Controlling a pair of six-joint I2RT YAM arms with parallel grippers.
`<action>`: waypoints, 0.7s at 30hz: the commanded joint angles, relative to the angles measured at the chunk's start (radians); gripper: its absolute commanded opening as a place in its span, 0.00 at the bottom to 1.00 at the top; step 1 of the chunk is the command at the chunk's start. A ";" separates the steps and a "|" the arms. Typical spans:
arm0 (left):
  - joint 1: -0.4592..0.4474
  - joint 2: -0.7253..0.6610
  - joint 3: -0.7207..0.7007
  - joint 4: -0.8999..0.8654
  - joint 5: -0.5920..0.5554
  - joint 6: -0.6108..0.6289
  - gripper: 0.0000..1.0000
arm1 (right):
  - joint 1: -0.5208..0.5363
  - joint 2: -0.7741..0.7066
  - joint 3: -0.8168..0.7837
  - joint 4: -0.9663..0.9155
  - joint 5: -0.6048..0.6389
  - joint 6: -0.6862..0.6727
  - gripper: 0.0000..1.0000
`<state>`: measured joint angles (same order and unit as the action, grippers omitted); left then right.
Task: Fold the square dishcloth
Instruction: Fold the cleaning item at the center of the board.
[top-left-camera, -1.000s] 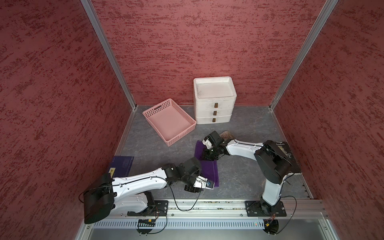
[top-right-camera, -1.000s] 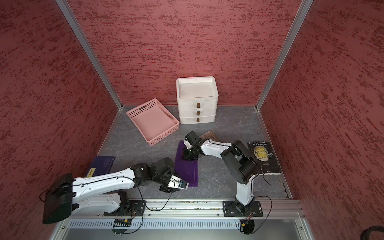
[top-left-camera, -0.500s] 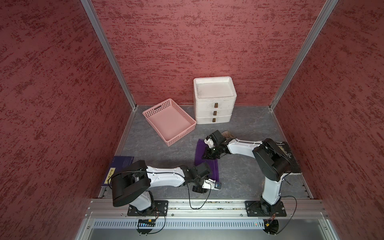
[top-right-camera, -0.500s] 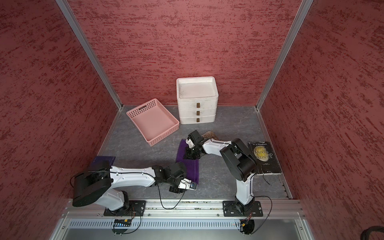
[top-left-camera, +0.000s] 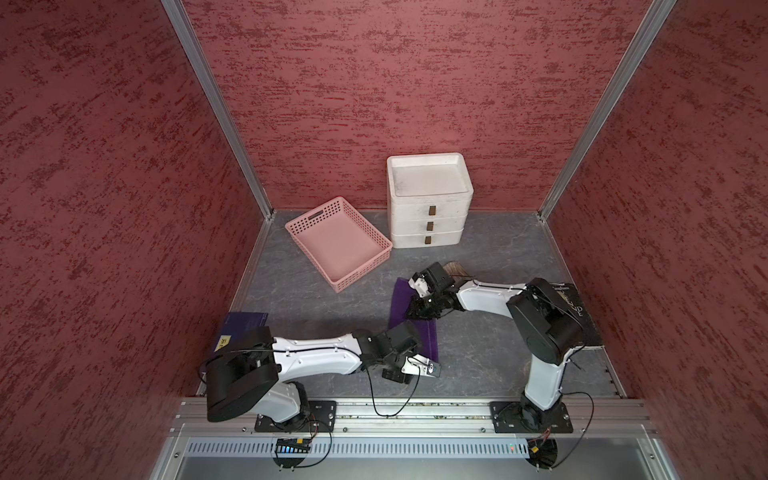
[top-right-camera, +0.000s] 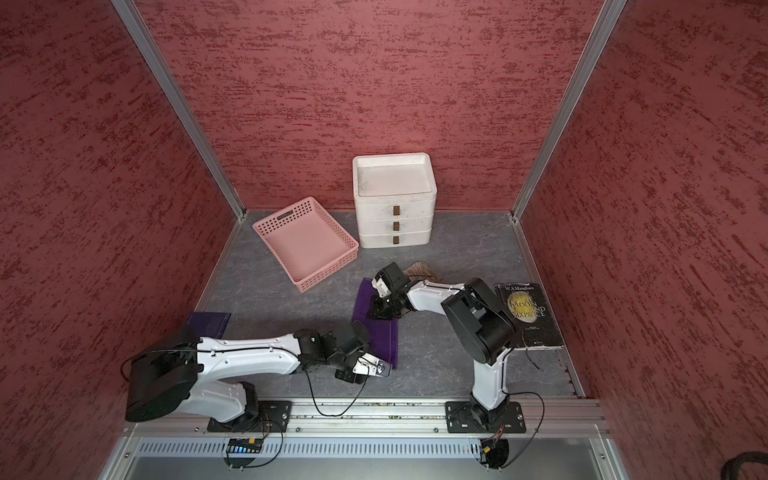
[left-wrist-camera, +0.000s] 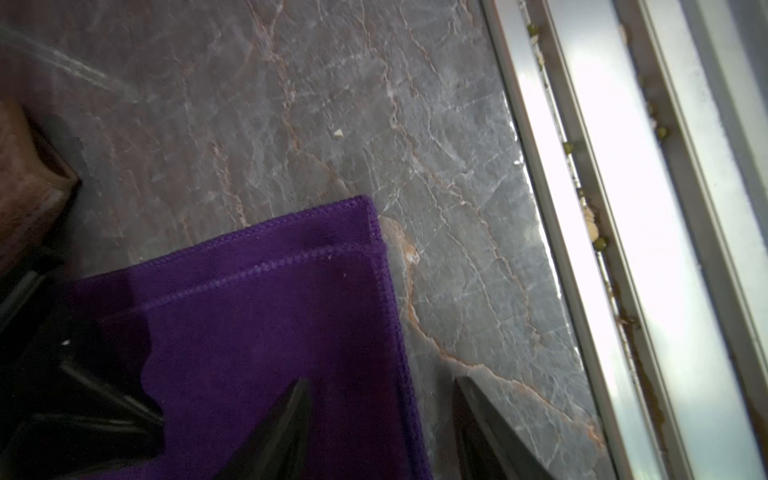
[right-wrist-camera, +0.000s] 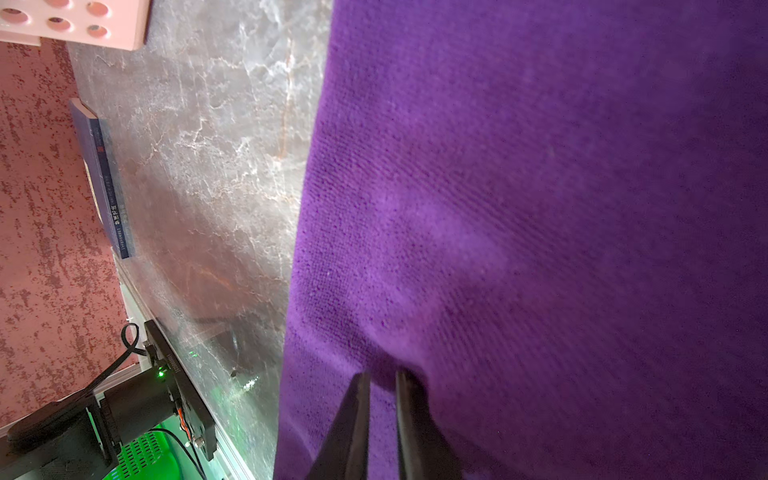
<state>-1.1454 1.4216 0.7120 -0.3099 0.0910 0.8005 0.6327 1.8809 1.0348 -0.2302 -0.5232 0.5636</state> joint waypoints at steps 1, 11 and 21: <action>-0.003 0.050 0.043 -0.036 -0.031 -0.017 0.61 | -0.002 -0.014 -0.023 -0.025 0.025 -0.009 0.17; 0.008 0.209 0.084 -0.009 -0.053 -0.053 0.57 | -0.002 -0.021 -0.037 -0.009 0.028 -0.002 0.16; 0.022 0.256 0.061 -0.041 -0.056 -0.024 0.26 | 0.007 -0.062 -0.034 -0.020 0.039 -0.012 0.16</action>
<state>-1.1282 1.6478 0.8196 -0.2638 0.0502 0.7540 0.6334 1.8584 1.0107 -0.2207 -0.5117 0.5636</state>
